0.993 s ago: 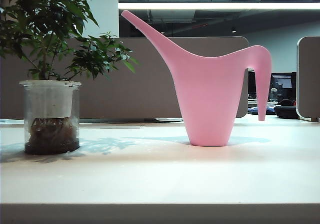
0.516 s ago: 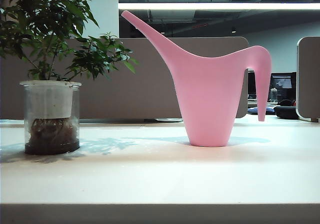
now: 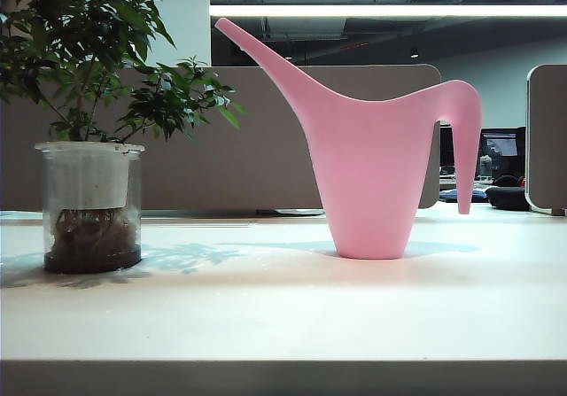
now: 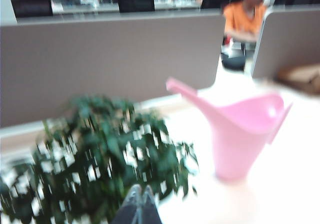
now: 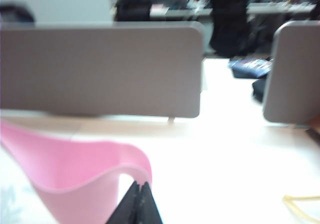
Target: Pick up the watering can from the table, water the potted plant, and put the can back.
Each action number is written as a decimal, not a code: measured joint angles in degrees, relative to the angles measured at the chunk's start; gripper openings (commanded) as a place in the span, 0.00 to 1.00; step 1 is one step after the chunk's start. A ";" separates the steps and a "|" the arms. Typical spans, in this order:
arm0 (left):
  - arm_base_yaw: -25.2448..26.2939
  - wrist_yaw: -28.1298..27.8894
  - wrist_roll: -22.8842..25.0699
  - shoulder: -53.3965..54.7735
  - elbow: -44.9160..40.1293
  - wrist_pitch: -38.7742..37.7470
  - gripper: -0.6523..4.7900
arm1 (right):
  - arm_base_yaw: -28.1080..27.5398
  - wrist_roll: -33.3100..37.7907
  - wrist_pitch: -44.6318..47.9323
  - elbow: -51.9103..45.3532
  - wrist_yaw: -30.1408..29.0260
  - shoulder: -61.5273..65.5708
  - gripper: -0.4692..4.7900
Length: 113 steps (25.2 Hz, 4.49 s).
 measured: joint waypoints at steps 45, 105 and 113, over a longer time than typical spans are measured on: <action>-5.51 -2.75 -4.44 2.86 6.51 -7.08 0.11 | 9.94 -4.63 44.46 -8.46 6.16 52.50 1.00; -5.51 0.79 0.09 2.86 6.54 -13.40 0.11 | 18.99 -38.47 49.55 17.31 10.27 53.62 0.39; -5.51 1.88 -0.20 2.84 6.54 -13.40 0.11 | 19.02 -46.03 48.72 17.16 9.79 53.68 0.39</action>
